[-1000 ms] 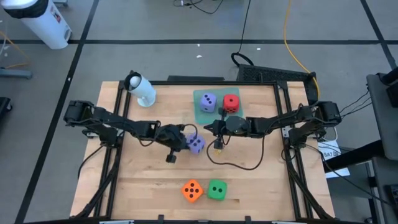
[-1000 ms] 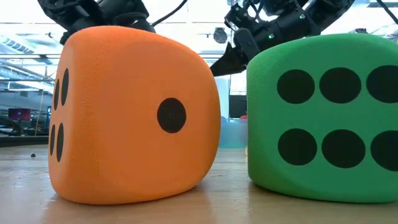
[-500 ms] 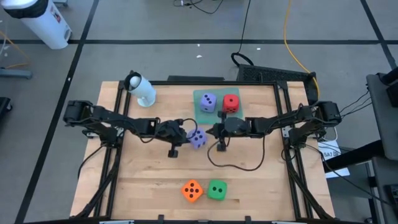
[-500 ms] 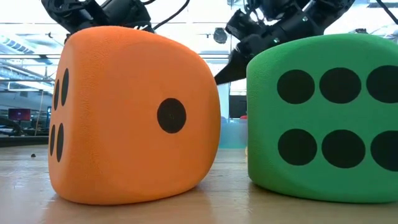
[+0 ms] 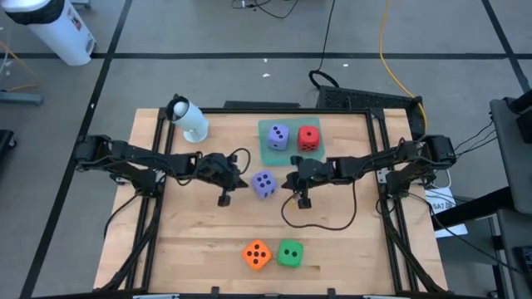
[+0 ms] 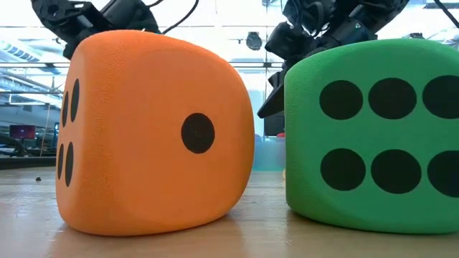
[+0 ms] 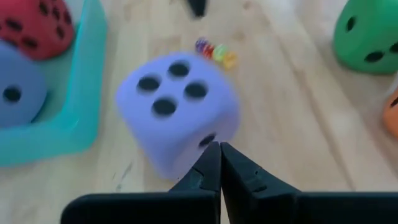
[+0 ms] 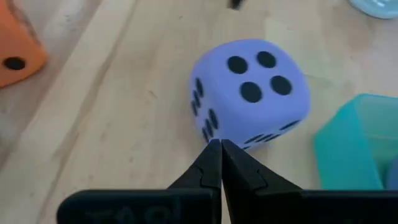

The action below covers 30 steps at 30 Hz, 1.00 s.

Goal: Pick & Place Dice
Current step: Put the large purple die into the bin

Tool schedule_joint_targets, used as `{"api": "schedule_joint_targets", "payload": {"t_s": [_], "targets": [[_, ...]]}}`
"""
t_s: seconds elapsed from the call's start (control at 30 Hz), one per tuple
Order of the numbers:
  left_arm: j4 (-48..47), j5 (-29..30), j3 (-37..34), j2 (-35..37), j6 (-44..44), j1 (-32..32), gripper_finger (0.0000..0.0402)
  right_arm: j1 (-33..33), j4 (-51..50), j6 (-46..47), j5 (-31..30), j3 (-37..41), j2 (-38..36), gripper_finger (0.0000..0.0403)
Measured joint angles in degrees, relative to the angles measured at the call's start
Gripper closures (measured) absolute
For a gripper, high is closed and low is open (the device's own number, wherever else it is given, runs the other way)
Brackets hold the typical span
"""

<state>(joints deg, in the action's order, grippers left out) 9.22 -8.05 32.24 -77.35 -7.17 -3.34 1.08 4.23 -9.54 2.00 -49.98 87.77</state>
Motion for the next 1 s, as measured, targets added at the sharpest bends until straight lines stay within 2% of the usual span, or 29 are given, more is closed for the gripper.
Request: {"api": "schedule_joint_targets", "payload": {"t_s": [0.2,0.33,0.43,0.57,0.77,1.0], "targets": [[2.55,-0.01,-2.45,0.22,0.75,-3.26,0.0398,0.13,4.82,0.36,4.21,0.04,0.16,0.0403],[3.45,-0.02,-2.90,0.23,2.26,-4.68,0.0396,0.11,4.66,0.33,4.02,0.11,1.23,0.0403],[5.06,-0.02,-2.90,-0.10,3.20,-4.96,0.0398,-0.07,9.35,-0.10,4.05,-0.08,3.43,0.0403],[5.34,-0.02,-2.90,-0.35,3.07,-4.80,0.0395,-0.68,10.44,-1.56,4.34,0.11,5.94,0.0403],[6.76,0.35,-2.90,-0.31,3.20,-4.86,0.0399,-1.92,10.42,-1.54,11.49,0.00,6.23,0.0403],[5.89,0.46,-2.90,-0.31,1.97,-4.76,0.0399,-3.32,14.99,-1.33,11.39,-0.08,10.16,0.0403]]}}
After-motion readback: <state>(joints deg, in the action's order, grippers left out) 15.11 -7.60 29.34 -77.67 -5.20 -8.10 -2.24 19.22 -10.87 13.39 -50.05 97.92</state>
